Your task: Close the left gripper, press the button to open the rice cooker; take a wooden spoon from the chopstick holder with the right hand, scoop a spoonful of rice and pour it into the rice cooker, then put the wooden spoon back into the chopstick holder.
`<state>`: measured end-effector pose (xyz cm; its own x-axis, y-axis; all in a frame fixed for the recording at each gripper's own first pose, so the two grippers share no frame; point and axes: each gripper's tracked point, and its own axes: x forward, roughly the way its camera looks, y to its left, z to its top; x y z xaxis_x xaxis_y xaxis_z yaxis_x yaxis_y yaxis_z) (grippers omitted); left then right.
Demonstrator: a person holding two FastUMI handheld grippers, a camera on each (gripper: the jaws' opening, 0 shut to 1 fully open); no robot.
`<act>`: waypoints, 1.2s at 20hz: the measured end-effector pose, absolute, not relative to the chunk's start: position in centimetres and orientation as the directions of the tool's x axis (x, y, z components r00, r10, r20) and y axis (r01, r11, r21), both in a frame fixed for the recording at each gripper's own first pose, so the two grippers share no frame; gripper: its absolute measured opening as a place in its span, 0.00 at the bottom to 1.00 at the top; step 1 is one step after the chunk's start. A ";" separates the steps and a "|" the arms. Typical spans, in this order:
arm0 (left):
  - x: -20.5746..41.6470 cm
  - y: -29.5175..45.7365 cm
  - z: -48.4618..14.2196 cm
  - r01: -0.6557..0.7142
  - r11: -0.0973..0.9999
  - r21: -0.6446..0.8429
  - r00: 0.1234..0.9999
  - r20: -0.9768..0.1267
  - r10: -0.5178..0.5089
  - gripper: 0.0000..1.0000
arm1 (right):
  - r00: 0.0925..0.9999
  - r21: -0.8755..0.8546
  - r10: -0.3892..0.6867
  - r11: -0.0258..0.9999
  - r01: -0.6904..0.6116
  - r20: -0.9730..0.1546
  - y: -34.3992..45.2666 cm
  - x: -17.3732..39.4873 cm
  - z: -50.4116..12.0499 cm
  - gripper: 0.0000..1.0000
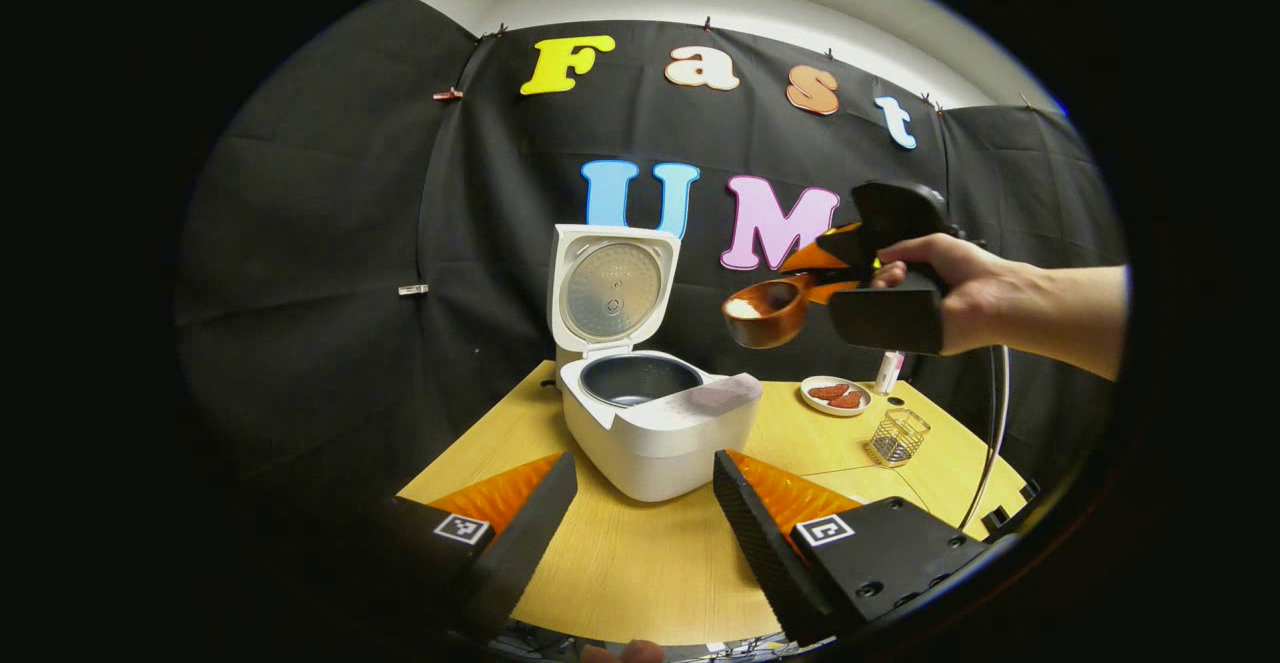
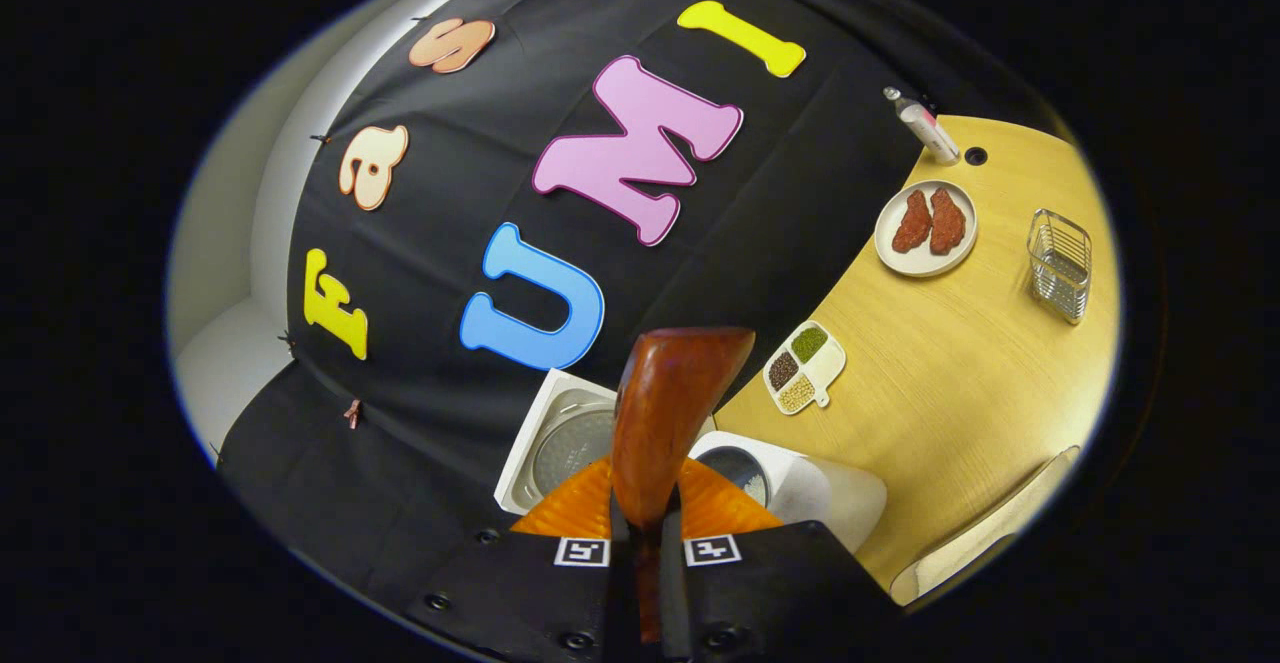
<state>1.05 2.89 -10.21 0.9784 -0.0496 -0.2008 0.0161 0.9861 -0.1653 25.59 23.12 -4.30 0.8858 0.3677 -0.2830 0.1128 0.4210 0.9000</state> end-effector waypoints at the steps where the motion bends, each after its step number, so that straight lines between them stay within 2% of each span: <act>1: 1.0 3.0 -10.3 0.019 0.987 -0.162 0.979 -0.199 -0.052 0.95 | 0.886 0.898 0.365 0.424 0.116 -0.287 23.9 26.6 -4.5 0.12; 6: 1.4 3.2 -10.6 0.027 0.984 -0.176 0.977 -0.203 -0.063 0.95 | 0.885 0.860 0.345 0.498 0.111 -0.314 27.5 32.1 -6.5 0.12; 11: 1.3 4.1 -11.7 0.012 0.982 -0.191 0.973 -0.222 -0.055 0.95 | 0.884 0.779 0.318 0.622 0.079 -0.343 31.1 36.2 -9.6 0.12; 17: 0.9 5.7 -13.5 -0.041 0.977 -0.209 0.964 -0.267 -0.016 0.95 | 0.883 0.558 0.343 0.822 -0.116 -0.322 35.6 37.2 -10.0 0.12; 24: 1.0 6.7 -14.3 -0.072 0.973 -0.218 0.958 -0.285 0.007 0.95 | 0.875 0.332 0.359 0.909 -0.250 -0.325 38.1 36.9 -11.6 0.12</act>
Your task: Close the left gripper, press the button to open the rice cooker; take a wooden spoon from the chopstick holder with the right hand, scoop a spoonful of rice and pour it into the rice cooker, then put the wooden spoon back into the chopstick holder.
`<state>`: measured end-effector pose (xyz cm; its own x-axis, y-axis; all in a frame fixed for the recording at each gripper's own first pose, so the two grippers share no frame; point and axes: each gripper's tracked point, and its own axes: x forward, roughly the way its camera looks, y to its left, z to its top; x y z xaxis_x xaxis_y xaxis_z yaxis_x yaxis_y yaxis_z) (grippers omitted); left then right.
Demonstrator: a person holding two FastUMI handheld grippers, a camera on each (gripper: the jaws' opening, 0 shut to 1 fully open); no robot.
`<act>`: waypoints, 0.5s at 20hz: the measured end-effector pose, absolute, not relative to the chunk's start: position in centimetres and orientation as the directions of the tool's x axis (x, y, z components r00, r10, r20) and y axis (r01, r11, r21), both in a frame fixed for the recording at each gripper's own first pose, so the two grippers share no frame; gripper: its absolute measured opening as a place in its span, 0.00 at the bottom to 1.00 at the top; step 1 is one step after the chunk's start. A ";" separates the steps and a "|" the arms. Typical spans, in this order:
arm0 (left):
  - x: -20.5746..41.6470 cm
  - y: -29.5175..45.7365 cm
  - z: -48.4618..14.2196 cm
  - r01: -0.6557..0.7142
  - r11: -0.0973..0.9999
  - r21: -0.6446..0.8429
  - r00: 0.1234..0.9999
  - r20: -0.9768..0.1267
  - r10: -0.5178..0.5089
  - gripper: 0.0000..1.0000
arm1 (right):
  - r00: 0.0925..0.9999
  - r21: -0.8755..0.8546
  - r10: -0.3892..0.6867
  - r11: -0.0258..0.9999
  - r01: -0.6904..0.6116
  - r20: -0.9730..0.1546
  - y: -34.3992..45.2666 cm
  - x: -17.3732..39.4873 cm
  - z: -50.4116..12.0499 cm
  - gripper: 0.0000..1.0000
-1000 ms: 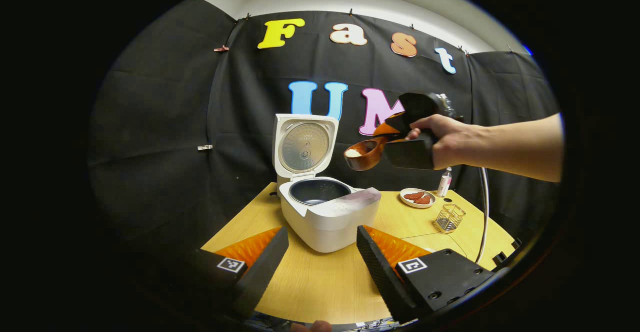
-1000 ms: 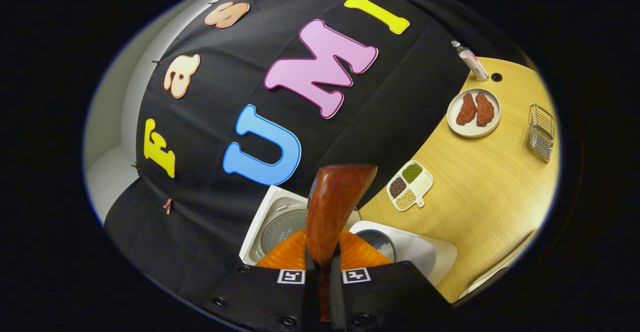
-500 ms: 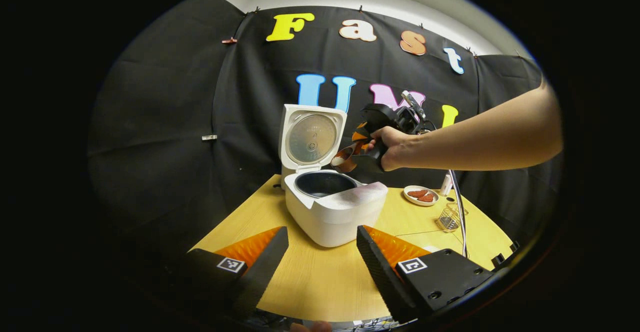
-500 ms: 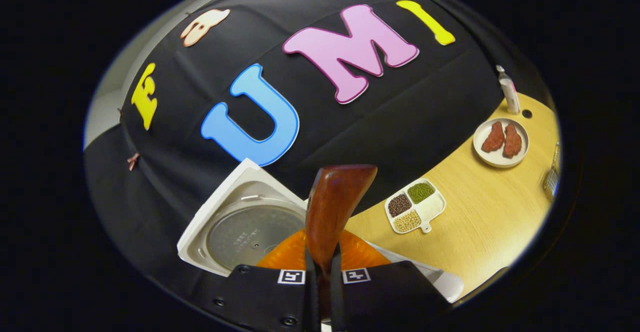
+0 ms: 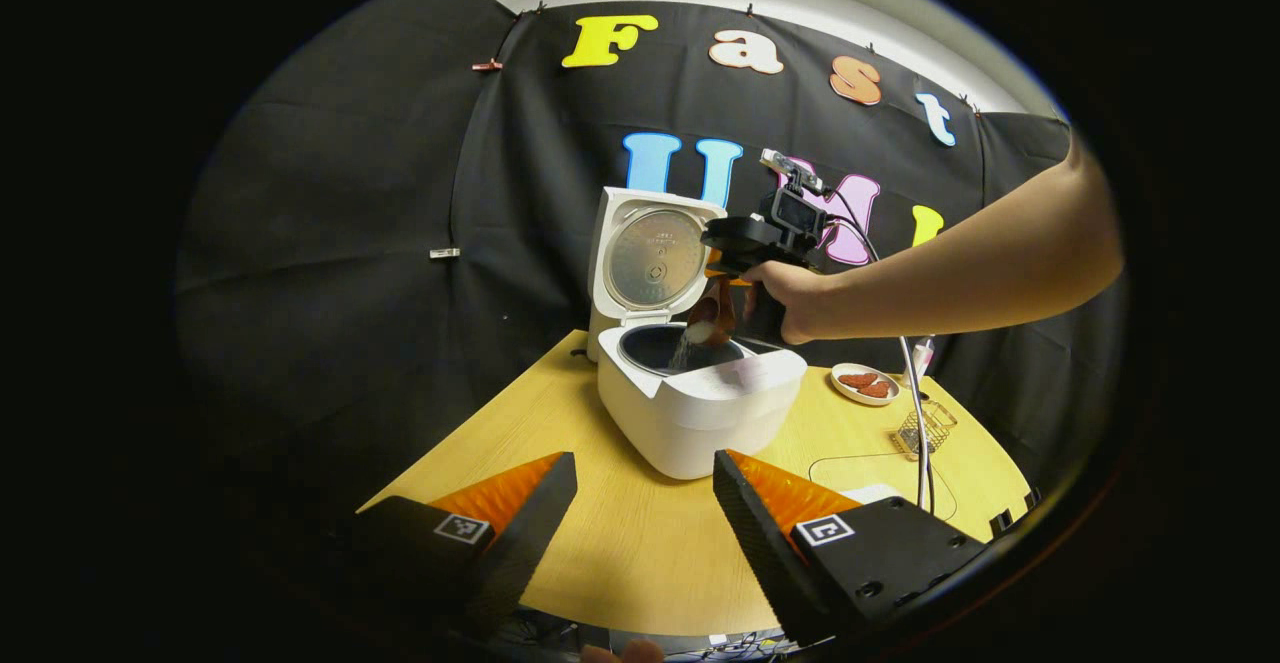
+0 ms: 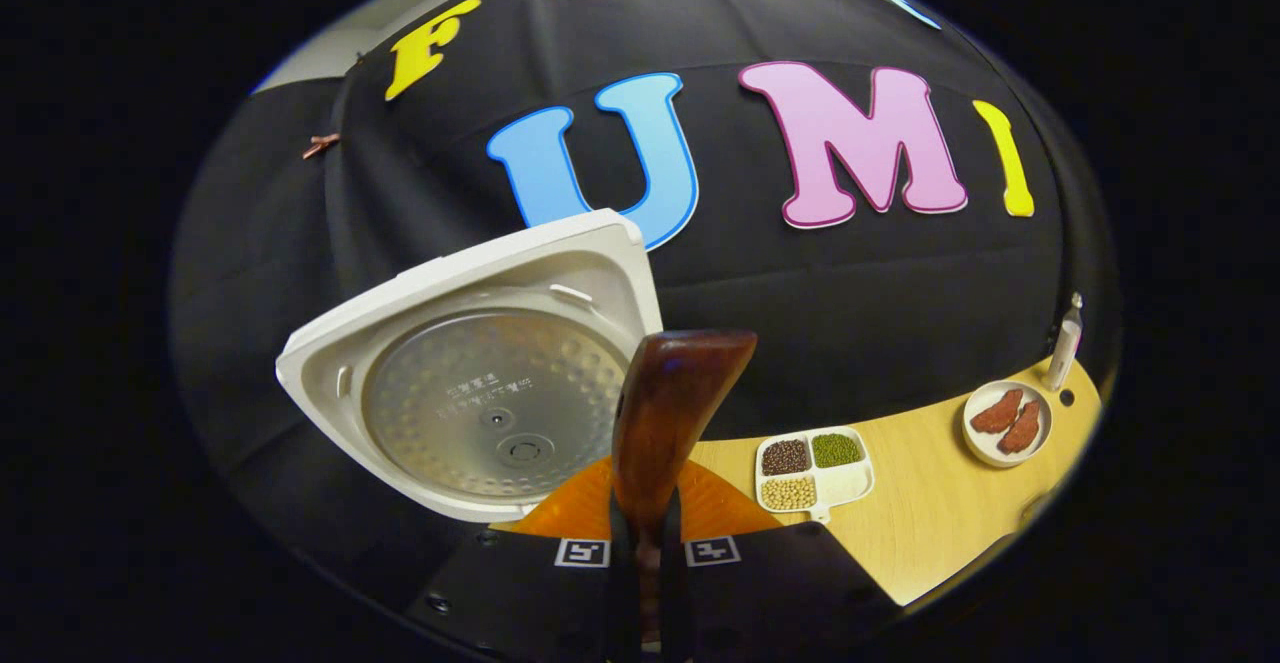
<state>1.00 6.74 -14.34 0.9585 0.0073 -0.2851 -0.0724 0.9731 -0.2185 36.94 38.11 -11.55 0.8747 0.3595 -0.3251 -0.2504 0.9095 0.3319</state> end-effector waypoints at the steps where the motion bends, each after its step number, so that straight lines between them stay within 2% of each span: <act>1: 1.1 6.6 -14.4 -0.071 0.973 -0.220 0.958 -0.286 0.005 0.95 | 0.872 0.281 0.370 0.916 -0.286 -0.321 38.4 36.8 -11.7 0.12; 5: 1.1 6.2 -14.7 -0.061 0.973 -0.222 0.957 -0.289 -0.006 0.95 | 0.850 0.016 0.437 0.892 -0.453 -0.293 40.6 35.2 -11.7 0.12; 10: 1.0 6.1 -14.9 -0.060 0.972 -0.228 0.955 -0.297 -0.010 0.95 | 0.823 -0.247 0.506 0.789 -0.563 -0.260 43.2 33.0 -11.0 0.12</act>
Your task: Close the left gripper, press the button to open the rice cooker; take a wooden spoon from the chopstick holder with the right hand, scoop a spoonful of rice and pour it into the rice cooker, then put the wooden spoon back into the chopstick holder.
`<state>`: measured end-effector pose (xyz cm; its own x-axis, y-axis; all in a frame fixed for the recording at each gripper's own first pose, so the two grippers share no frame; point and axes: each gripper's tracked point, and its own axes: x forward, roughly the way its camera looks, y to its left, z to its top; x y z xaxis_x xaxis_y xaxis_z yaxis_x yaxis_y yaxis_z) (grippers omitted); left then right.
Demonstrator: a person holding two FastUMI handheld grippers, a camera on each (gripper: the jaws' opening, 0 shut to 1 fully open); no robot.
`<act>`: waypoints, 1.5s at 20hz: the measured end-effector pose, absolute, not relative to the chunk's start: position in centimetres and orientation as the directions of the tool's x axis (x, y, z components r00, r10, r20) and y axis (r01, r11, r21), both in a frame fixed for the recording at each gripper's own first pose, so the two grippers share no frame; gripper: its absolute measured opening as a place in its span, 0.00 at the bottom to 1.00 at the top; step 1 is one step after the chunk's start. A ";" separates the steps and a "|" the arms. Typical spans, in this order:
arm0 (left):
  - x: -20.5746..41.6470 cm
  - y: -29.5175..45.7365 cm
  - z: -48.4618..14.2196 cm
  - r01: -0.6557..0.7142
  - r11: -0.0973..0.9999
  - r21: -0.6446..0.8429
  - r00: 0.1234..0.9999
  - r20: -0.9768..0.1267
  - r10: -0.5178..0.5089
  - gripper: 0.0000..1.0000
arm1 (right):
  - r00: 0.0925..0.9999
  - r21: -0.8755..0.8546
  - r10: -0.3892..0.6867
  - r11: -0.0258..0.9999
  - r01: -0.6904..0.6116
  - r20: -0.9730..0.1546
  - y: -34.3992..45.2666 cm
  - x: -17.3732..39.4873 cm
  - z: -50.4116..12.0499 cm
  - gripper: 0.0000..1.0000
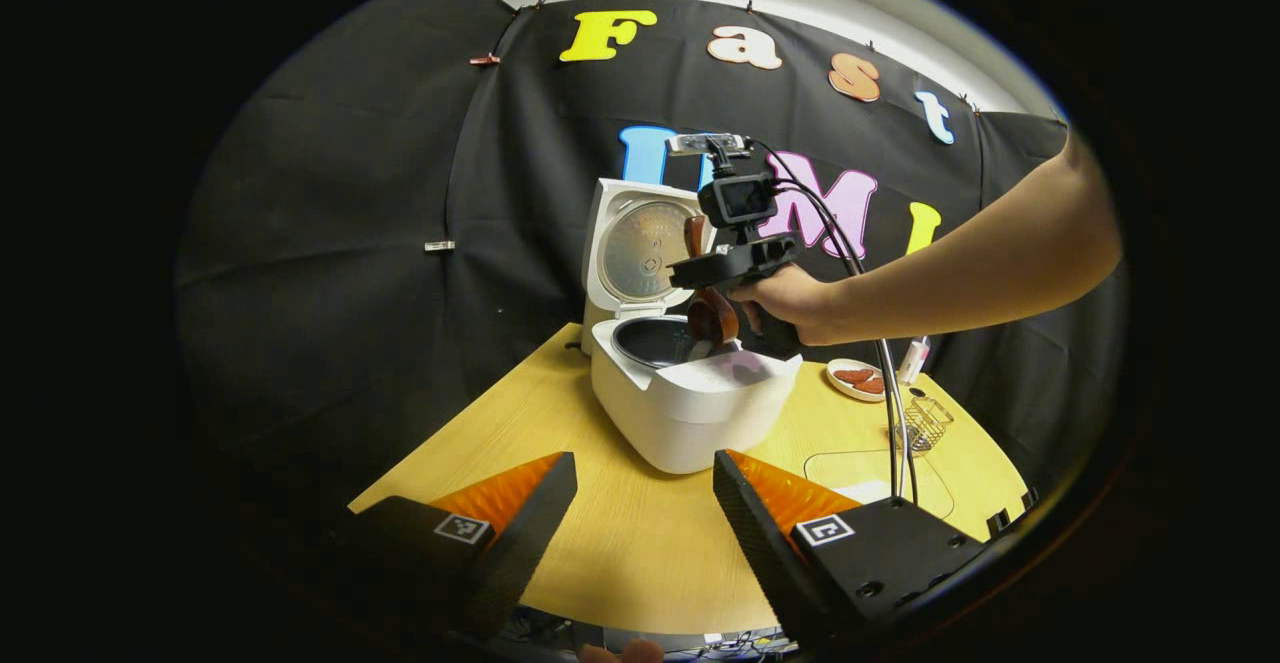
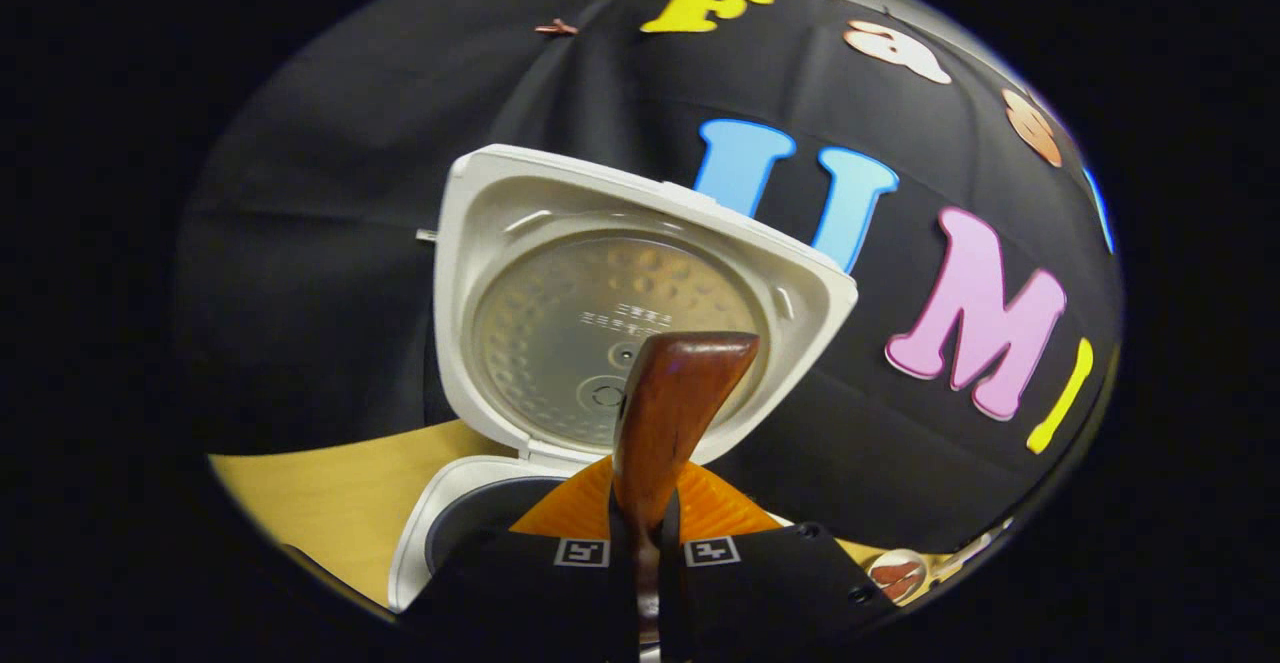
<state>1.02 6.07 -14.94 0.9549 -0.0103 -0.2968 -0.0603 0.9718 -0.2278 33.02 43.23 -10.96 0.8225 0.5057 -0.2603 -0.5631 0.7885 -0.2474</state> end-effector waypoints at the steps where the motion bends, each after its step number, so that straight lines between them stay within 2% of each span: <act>1: 1.0 6.1 -15.0 -0.062 0.971 -0.229 0.955 -0.297 -0.010 0.95 | 0.817 -0.287 0.517 0.767 -0.574 -0.255 43.6 32.7 -10.7 0.12; 7: 0.8 6.3 -14.9 -0.062 0.973 -0.223 0.955 -0.296 -0.007 0.95 | 0.800 -0.469 0.563 0.660 -0.587 -0.209 45.4 30.9 -9.7 0.12; 8: 0.7 6.3 -14.8 -0.061 0.973 -0.222 0.955 -0.295 -0.007 0.95 | 0.799 -0.413 0.561 0.689 -0.596 -0.218 45.4 30.8 -9.9 0.12; 11: 0.6 6.3 -14.7 -0.067 0.973 -0.219 0.955 -0.295 0.000 0.95 | 0.819 -0.040 0.500 0.846 -0.531 -0.281 43.5 32.1 -10.9 0.12; 15: 0.5 6.1 -14.5 -0.065 0.974 -0.218 0.956 -0.292 -0.001 0.95 | 0.820 0.297 0.459 0.881 -0.368 -0.344 39.6 34.0 -11.8 0.13; 17: 0.5 5.9 -14.4 -0.057 0.975 -0.214 0.957 -0.291 -0.008 0.95 | 0.819 0.459 0.455 0.846 -0.273 -0.351 38.5 34.2 -11.9 0.12; 19: 0.6 5.7 -14.3 -0.050 0.977 -0.208 0.957 -0.290 -0.013 0.95 | 0.822 0.629 0.456 0.761 -0.160 -0.342 37.1 34.6 -11.1 0.12; 22: 0.8 5.3 -13.8 -0.037 0.979 -0.200 0.959 -0.282 -0.021 0.95 | 0.849 0.789 0.437 0.613 -0.041 -0.295 33.3 35.2 -9.4 0.12; 25: 0.8 4.4 -13.1 -0.015 0.981 -0.193 0.962 -0.271 -0.039 0.95 | 0.878 0.846 0.403 0.533 0.006 -0.260 28.6 34.9 -8.2 0.12; 26: 0.9 4.1 -12.9 -0.006 0.981 -0.192 0.962 -0.268 -0.046 0.95 | 0.888 0.849 0.389 0.529 0.003 -0.246 26.8 34.8 -7.8 0.17; 27: 0.9 3.8 -12.7 0.003 0.982 -0.191 0.963 -0.265 -0.054 0.95 | 0.897 0.847 0.375 0.531 -0.002 -0.233 24.8 34.6 -7.6 0.13; 30: 1.3 2.7 -12.2 0.026 0.982 -0.188 0.964 -0.255 -0.075 0.95 | 0.926 0.830 0.314 0.557 -0.003 -0.207 17.3 33.6 -7.3 0.12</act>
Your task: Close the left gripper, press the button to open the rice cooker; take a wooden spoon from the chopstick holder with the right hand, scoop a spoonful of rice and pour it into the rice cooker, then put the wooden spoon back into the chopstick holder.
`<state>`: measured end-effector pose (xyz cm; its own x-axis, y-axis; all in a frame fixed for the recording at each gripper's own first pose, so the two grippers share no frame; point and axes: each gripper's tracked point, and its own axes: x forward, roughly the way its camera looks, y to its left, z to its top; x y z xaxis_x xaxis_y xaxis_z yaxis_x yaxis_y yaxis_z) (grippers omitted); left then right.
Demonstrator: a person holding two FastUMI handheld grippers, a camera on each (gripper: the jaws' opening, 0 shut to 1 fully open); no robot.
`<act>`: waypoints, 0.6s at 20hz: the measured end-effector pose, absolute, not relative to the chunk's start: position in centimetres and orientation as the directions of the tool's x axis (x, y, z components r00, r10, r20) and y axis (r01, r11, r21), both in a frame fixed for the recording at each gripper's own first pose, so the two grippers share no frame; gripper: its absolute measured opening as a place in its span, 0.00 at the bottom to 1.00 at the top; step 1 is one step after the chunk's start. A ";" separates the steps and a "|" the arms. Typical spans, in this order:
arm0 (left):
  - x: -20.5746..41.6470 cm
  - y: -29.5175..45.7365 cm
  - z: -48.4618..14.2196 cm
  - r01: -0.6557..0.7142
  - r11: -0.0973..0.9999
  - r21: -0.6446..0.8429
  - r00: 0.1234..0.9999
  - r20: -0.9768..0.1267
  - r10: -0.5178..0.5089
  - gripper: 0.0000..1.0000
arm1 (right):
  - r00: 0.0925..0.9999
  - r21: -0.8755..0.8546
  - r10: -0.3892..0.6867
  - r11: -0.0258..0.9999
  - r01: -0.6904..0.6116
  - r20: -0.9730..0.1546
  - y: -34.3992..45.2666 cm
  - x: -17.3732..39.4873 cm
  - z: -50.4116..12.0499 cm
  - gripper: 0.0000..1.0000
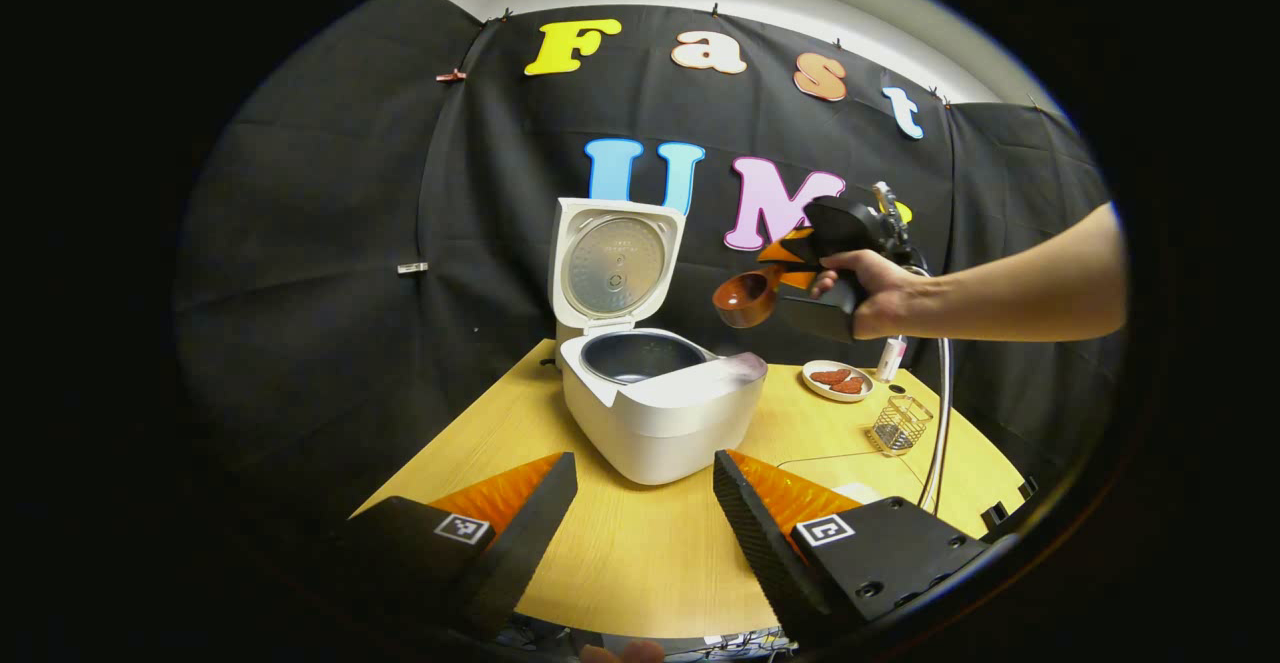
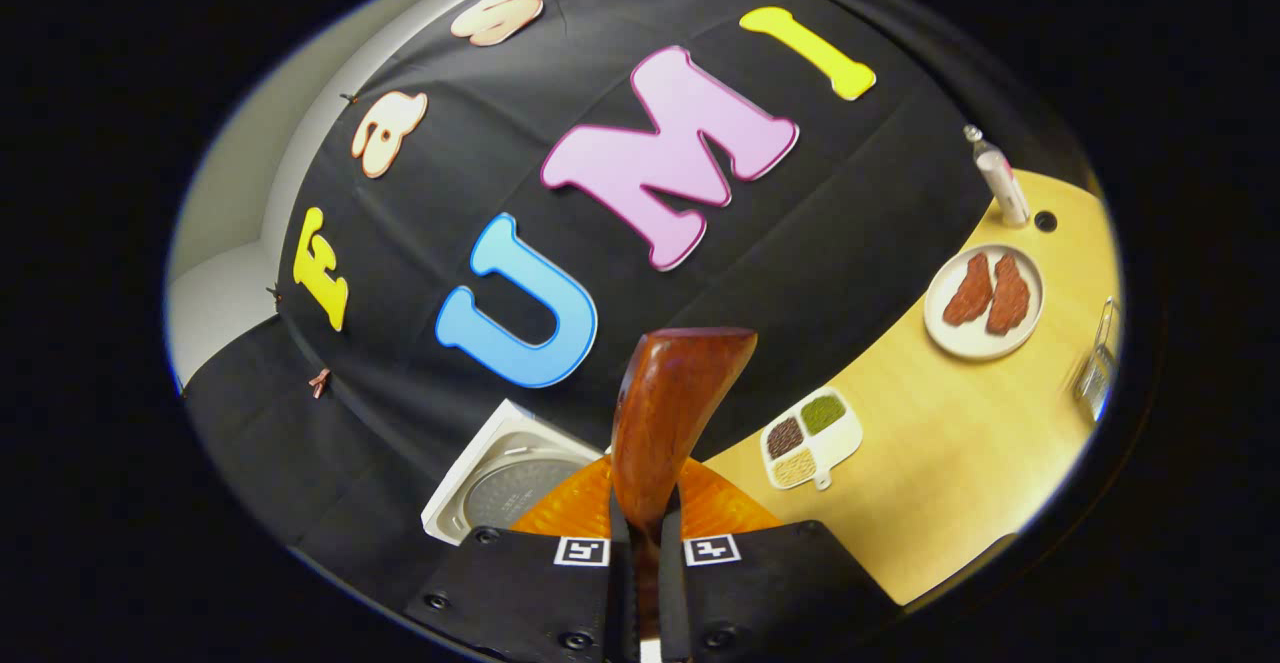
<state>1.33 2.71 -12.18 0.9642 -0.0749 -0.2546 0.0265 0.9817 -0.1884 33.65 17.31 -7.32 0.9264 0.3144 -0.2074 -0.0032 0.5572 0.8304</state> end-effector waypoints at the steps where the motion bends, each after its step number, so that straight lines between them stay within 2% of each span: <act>1: 1.4 2.4 -12.0 0.036 0.981 -0.190 0.964 -0.253 -0.084 0.95 | 0.935 0.821 0.289 0.571 0.004 -0.205 14.7 33.2 -7.5 0.12; 7: 1.9 0.4 -11.8 0.072 0.980 -0.185 0.958 -0.261 -0.119 0.95 | 0.962 0.736 0.148 0.674 0.071 -0.228 -0.5 29.6 -11.3 0.12; 12: 2.0 -0.6 -11.8 0.085 0.980 -0.183 0.947 -0.292 -0.136 0.97 | 0.960 0.640 0.045 0.754 0.148 -0.275 -9.2 28.1 -16.8 0.12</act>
